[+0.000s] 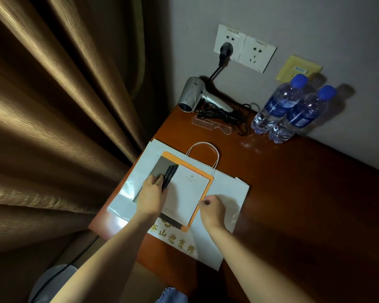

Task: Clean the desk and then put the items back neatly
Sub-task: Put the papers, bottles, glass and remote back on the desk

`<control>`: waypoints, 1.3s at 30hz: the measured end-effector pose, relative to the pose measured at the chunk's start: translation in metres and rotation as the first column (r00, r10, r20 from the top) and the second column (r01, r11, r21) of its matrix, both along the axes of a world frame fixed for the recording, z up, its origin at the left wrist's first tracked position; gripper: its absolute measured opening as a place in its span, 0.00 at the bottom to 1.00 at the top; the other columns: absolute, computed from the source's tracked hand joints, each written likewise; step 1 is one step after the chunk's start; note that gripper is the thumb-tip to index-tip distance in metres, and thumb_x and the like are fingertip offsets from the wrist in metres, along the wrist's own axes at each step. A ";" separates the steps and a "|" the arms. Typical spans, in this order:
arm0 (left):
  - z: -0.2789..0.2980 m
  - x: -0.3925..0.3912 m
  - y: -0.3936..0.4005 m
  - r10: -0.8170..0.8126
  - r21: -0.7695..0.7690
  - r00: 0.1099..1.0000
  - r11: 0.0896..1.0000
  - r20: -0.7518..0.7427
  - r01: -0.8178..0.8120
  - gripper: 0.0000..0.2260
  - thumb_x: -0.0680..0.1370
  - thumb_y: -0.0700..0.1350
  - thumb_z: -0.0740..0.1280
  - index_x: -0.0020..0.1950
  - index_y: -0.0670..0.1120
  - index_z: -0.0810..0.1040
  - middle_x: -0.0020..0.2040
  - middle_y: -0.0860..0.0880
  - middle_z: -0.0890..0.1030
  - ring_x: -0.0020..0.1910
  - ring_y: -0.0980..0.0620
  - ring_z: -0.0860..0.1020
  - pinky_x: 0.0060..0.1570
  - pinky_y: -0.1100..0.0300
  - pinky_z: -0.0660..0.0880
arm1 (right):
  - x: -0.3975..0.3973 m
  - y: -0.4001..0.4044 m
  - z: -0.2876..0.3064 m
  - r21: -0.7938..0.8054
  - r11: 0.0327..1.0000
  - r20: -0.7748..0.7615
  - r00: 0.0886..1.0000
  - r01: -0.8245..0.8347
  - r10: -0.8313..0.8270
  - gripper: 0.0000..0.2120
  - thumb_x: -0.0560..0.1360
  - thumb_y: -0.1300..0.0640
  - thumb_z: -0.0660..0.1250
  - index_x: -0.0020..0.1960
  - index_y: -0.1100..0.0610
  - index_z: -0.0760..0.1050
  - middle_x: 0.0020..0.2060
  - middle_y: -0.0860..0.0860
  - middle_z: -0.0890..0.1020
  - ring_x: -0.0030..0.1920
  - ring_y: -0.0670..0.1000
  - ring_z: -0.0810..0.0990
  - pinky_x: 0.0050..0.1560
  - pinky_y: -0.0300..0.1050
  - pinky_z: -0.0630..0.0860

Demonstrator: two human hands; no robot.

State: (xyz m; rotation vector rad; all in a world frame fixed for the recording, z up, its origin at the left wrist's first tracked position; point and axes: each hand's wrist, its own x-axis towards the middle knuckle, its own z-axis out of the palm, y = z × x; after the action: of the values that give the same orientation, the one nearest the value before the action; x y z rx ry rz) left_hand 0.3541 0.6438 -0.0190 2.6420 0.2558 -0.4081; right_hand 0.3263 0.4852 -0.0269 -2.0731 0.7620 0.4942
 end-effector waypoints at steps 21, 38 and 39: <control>0.070 -0.075 0.016 -0.157 0.263 0.975 0.945 -0.157 0.194 0.14 0.78 0.41 0.62 0.63 0.43 0.75 0.60 0.45 0.75 0.57 0.47 0.75 0.51 0.57 0.75 | -0.092 -0.081 0.035 -0.370 0.788 -0.086 0.862 -0.493 0.499 0.16 0.79 0.63 0.58 0.67 0.58 0.67 0.65 0.54 0.72 0.63 0.53 0.74 0.59 0.42 0.74; 0.086 -0.209 -0.138 -0.760 0.228 0.638 0.604 -0.126 0.764 0.13 0.79 0.39 0.59 0.61 0.45 0.76 0.60 0.45 0.77 0.57 0.46 0.77 0.56 0.55 0.75 | -0.372 -0.152 0.079 -0.429 0.895 -0.192 0.981 -0.120 0.039 0.13 0.77 0.61 0.61 0.61 0.60 0.72 0.60 0.56 0.76 0.60 0.56 0.75 0.59 0.48 0.73; 0.087 -0.219 -0.150 -0.784 0.232 0.608 0.572 -0.129 0.787 0.12 0.78 0.39 0.60 0.60 0.45 0.76 0.59 0.46 0.77 0.57 0.47 0.77 0.55 0.55 0.75 | -0.387 -0.157 0.081 -0.424 0.902 -0.173 0.985 -0.080 0.006 0.12 0.77 0.61 0.62 0.60 0.60 0.72 0.60 0.56 0.75 0.60 0.56 0.75 0.58 0.48 0.73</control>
State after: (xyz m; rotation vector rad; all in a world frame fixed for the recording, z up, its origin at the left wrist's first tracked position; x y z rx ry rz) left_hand 0.1353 0.4938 0.0682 2.8795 -1.0047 -0.7025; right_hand -0.0606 0.3284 0.0542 -2.4847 0.9973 0.5703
